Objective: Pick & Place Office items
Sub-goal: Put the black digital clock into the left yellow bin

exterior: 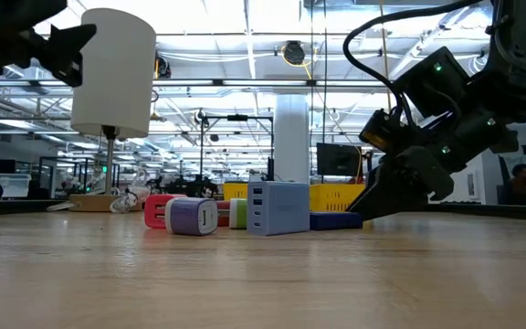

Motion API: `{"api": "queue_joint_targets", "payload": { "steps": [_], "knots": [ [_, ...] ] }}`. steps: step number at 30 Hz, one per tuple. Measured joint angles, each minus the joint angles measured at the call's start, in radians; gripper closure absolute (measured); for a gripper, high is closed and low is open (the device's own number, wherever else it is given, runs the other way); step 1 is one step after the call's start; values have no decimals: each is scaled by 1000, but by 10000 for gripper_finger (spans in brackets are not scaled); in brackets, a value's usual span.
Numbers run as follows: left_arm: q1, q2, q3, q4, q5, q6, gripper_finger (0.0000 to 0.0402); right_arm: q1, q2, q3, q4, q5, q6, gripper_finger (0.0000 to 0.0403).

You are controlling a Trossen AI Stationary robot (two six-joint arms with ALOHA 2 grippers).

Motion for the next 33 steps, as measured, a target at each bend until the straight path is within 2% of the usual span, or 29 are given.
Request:
{"api": "queue_joint_targets", "payload": {
  "steps": [6,14,19,23,30,33],
  "knots": [
    [0,2,0,2,-104,55,192,0,-16,-1,9,-3,-26,251],
    [0,118,0,16,-362,-112,192,-25,-144,-2,-25,1,-109,242],
    [0,299,0,162,-384,-239,192,-45,-239,-2,-66,1,-161,251],
    [0,494,0,326,-389,-293,192,-56,-294,-2,-86,1,-192,239],
    [0,845,2,622,-472,-463,192,-56,-337,-1,-83,5,-345,251],
    [8,967,39,683,-493,-579,192,-56,-344,-1,-82,50,-405,249]
  ]
}}
